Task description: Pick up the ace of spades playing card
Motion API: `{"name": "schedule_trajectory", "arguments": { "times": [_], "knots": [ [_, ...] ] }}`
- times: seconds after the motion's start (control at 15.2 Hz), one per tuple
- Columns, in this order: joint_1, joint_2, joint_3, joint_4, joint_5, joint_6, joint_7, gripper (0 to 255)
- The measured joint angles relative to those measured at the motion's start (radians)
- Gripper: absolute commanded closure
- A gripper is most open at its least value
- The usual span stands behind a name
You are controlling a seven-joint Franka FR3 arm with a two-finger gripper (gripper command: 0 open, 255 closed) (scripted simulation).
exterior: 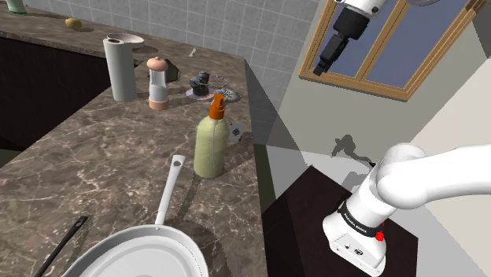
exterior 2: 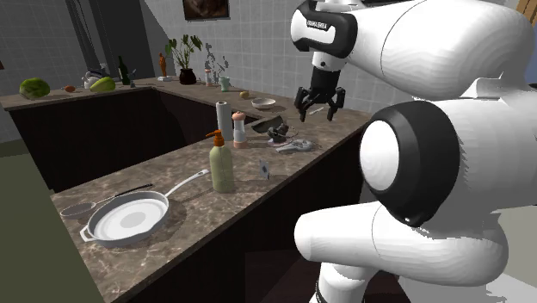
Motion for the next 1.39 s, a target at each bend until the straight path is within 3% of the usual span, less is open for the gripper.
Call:
{"name": "schedule_trajectory", "arguments": {
  "times": [0.26,0.79,1.12,1.39],
  "knots": [
    [-0.017,-0.015,0.065,-0.056,0.014,0.068,0.104,0],
    [-0.091,0.021,0.357,-0.2,0.059,0.336,0.539,0],
    [-0.19,0.145,0.565,-0.196,0.032,0.492,0.839,0],
    [-0.325,0.282,0.752,-0.136,-0.052,0.576,1.103,0]
  ]
}}
